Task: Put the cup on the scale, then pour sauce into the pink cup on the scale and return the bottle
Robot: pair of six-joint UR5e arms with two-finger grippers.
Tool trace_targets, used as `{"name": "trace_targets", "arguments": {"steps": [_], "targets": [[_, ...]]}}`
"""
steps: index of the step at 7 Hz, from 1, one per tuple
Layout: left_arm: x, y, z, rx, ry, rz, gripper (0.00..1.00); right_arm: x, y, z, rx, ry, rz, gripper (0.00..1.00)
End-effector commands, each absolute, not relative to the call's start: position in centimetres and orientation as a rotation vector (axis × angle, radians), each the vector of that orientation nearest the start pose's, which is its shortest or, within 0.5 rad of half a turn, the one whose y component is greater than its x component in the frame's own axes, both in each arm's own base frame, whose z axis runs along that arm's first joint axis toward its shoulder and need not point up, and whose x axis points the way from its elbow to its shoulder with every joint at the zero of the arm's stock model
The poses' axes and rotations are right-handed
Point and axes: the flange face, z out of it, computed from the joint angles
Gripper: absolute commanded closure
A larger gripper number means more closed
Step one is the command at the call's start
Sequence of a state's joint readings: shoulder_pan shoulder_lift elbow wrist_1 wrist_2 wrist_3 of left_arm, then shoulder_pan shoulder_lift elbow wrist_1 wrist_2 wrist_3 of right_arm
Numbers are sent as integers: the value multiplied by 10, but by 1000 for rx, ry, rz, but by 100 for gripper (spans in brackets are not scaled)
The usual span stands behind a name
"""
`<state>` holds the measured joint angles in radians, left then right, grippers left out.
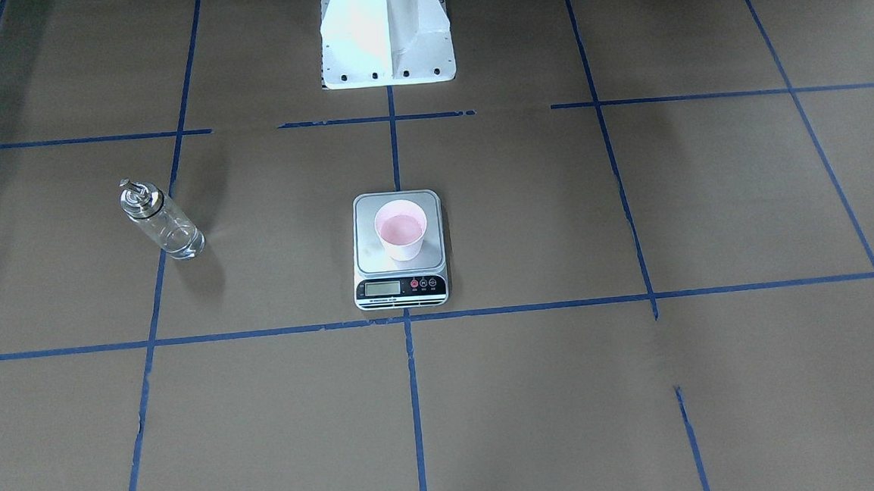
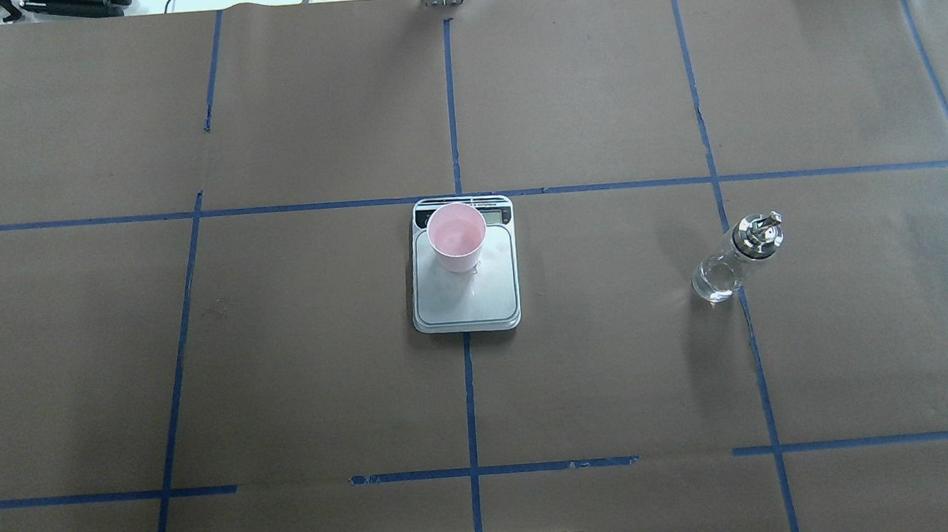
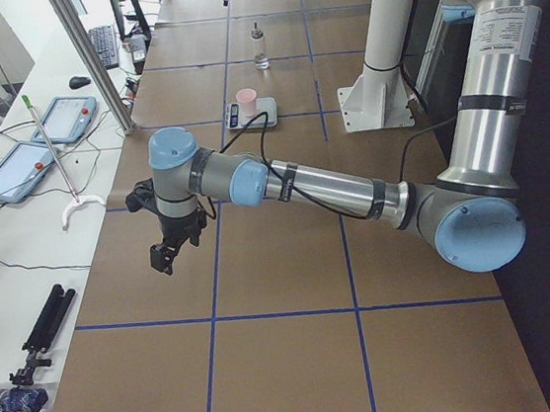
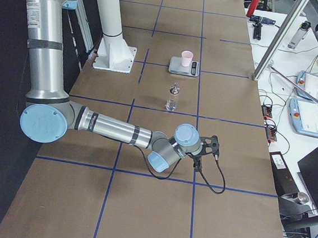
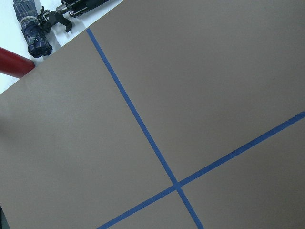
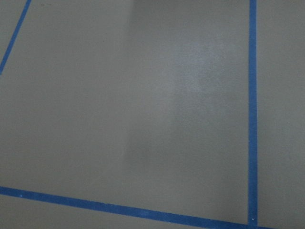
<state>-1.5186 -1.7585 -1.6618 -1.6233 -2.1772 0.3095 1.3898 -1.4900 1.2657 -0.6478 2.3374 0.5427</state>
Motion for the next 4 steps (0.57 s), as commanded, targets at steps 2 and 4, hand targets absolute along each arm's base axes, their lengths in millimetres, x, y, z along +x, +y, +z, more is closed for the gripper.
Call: {"name": "trace_targets", "arguments": {"steps": [2, 4], "targets": [[-46, -582, 531, 410, 557, 450, 0, 7, -553, 688, 171, -824, 61, 0], [-47, -572, 552, 433, 555, 454, 0, 46, -545, 694, 139, -783, -62, 0]]}}
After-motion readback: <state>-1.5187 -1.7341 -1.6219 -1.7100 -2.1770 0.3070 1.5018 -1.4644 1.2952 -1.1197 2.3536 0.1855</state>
